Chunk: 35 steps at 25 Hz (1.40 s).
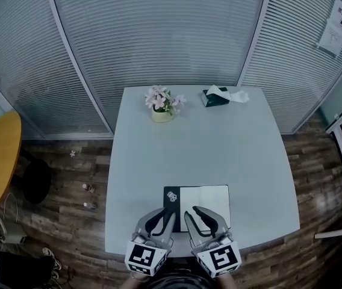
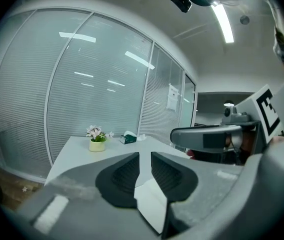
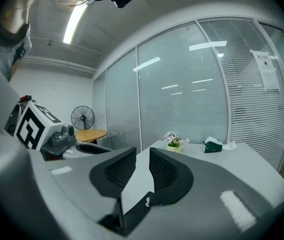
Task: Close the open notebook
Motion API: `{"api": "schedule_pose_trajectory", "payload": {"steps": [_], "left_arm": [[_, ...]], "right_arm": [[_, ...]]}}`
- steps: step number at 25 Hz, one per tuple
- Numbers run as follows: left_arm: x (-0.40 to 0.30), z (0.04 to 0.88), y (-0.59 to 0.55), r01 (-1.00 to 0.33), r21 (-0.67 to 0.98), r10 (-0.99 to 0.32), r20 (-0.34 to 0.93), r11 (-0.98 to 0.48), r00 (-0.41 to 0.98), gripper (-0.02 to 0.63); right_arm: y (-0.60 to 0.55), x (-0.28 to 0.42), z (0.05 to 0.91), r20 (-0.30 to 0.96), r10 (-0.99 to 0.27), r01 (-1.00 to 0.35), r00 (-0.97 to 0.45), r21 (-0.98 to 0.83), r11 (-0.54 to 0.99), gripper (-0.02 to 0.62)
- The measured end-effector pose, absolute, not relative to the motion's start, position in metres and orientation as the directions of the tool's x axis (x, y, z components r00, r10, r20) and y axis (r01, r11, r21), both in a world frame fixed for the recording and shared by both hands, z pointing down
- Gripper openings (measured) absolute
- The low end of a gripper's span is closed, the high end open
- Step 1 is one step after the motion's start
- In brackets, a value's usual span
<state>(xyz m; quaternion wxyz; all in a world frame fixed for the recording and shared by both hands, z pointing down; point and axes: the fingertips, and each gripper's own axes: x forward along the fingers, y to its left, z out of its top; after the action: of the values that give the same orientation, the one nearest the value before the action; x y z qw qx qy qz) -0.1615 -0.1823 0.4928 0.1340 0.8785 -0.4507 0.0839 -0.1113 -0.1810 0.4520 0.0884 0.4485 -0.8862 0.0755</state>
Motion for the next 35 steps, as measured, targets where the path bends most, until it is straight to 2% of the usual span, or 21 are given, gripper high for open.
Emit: {"api": "schedule_pose_trajectory", "payload": {"steps": [16, 35], "left_arm": [[-0.176, 0.598, -0.172, -0.825, 0.170, -0.685, 0.481, -0.539, 0.547, 0.066], [-0.183, 0.721, -0.155, -0.852, 0.309, -0.517, 0.690, -0.423, 0.507, 0.083]], "right_arm": [[-0.170, -0.107, 0.475, 0.304, -0.777, -0.825, -0.552, -0.064, 0.561, 0.095], [-0.159, -0.071, 0.494, 0.365, -0.801, -0.872, -0.474, -0.068, 0.485, 0.110]]}}
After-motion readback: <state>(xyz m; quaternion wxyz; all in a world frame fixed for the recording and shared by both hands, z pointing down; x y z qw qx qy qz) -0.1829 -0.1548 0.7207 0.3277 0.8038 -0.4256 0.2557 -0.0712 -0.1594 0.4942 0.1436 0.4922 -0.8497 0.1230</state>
